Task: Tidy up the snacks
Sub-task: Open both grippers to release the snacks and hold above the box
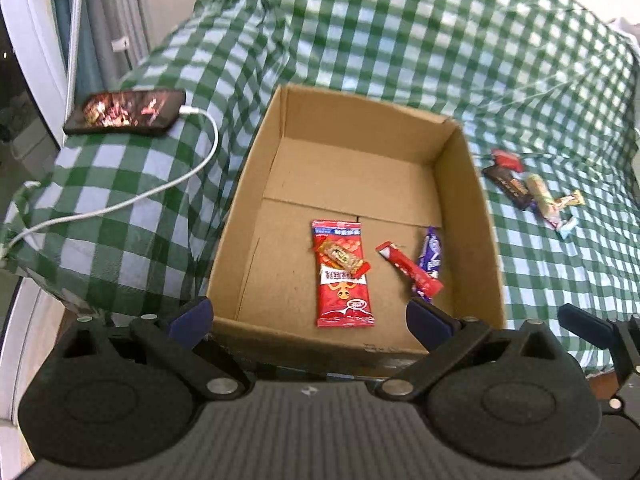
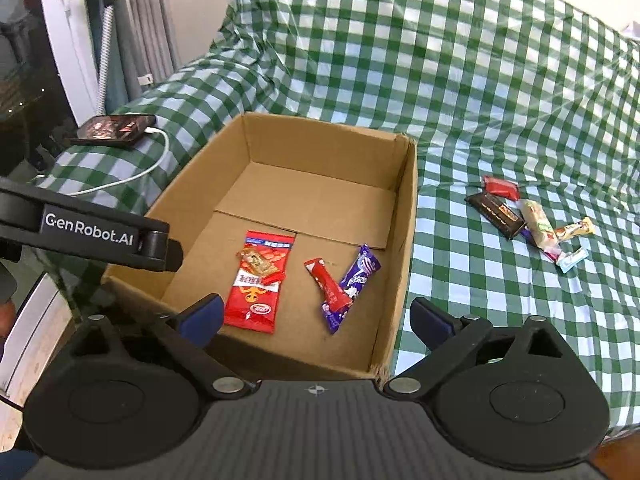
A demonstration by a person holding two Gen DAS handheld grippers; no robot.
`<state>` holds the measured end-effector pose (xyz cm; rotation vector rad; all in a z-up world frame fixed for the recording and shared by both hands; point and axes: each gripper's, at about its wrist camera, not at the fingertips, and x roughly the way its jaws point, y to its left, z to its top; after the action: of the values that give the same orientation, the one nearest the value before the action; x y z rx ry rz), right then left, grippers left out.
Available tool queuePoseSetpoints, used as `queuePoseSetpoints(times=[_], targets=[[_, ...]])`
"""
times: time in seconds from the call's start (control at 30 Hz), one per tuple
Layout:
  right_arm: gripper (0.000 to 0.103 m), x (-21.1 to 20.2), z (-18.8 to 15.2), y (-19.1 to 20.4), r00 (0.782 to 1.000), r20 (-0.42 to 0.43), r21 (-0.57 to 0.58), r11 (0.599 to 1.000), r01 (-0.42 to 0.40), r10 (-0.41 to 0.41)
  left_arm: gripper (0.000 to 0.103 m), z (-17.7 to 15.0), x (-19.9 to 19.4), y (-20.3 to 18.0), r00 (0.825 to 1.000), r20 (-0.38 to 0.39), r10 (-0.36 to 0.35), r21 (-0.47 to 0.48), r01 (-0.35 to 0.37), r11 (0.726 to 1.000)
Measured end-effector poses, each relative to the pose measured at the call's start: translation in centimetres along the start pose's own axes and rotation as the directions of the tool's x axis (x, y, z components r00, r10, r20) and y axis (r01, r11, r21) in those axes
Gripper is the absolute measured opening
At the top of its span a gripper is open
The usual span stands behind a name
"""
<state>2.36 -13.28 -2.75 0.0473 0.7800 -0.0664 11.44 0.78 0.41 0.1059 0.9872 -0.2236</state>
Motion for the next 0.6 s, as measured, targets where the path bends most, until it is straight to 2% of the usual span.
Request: queuePoseSetpoints(times=[0.2,0.6], targets=[[0.100,-2.4,-0.9,0.3,0.999,0.037,-0.008,1.000,0.007,-0.007,0.103,-1.4,-2.4,-0.7,0.999,0.054,0.001,0.013,-0.002,1.000],[0.101,-4.7,-2.7,-1.0,0.997,0.058,0.036,0.998,0.050,-0.052,0.103,-2.9,-3.2,-1.4,0.999,0.025,-0.044,0.002,0.044,0.999]])
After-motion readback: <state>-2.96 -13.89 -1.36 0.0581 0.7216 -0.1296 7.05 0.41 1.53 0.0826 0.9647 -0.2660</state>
